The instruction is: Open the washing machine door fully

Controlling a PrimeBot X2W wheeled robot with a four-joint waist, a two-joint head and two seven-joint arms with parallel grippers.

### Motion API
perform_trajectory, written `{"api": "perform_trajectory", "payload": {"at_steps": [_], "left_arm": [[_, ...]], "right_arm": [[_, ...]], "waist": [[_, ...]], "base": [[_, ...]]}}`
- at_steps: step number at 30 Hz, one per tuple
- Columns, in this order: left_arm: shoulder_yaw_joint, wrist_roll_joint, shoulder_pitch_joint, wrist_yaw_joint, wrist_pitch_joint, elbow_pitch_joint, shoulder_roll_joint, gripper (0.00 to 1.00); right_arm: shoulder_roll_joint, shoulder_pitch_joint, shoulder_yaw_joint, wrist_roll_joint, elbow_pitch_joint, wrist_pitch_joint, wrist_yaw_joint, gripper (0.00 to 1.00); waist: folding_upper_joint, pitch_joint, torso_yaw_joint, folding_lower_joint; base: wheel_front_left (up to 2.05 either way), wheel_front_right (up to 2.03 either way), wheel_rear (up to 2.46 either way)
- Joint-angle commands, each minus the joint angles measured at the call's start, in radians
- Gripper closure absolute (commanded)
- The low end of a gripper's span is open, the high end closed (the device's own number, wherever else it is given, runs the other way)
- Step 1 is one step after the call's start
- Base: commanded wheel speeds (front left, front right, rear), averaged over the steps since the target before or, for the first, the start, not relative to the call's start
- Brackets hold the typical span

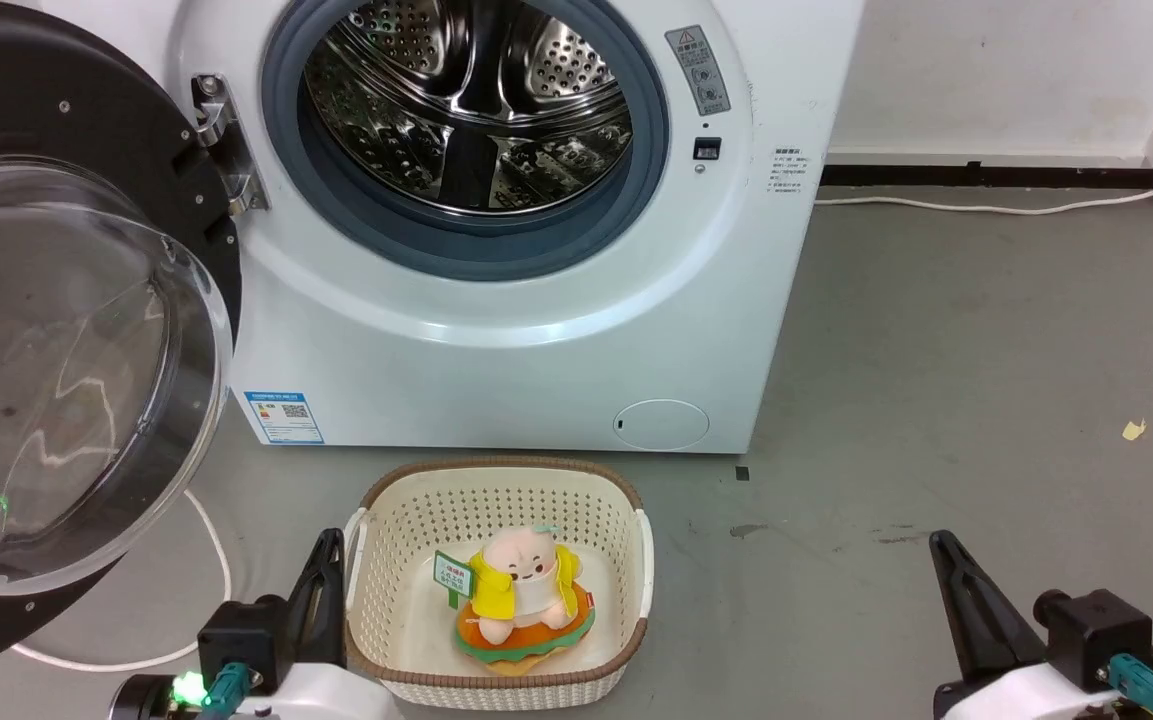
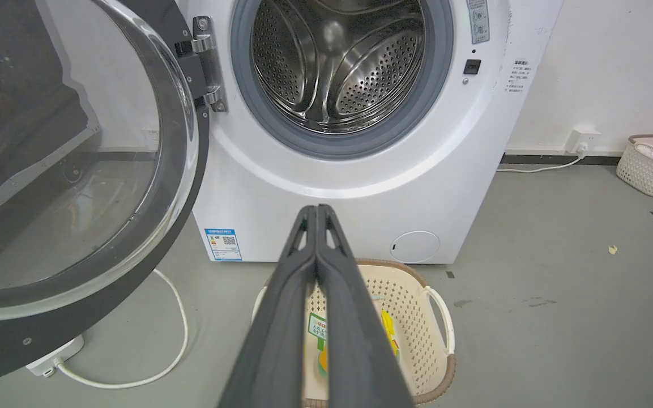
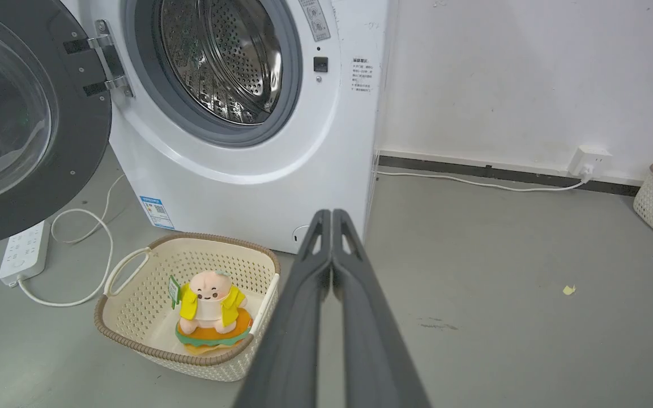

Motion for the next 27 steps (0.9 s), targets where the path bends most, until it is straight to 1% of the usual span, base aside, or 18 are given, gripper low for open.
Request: {"api": "perform_trajectory", "payload": {"at_steps": [1, 27], "left_arm": [[0.005, 0.012, -0.014, -0.009, 0.004, -0.008, -0.007, 1.00], [0.053, 0.074, -0.026, -0.047, 0.057, -0.032, -0.034, 1.00]], "right_arm": [[0.003, -0.024, 0.003, -0.009, -0.006, 0.004, 0.001, 1.00], [0.004, -0.050, 0.011, -0.035, -0.011, 0.044, 0.001, 1.00]], "waist": [[0.0000, 0.000, 0.000, -0.0001], [0.0000, 0.001, -0.001, -0.0001]], "base": [[0.00, 0.00, 0.00], [0.00, 0.00, 0.00]]}}
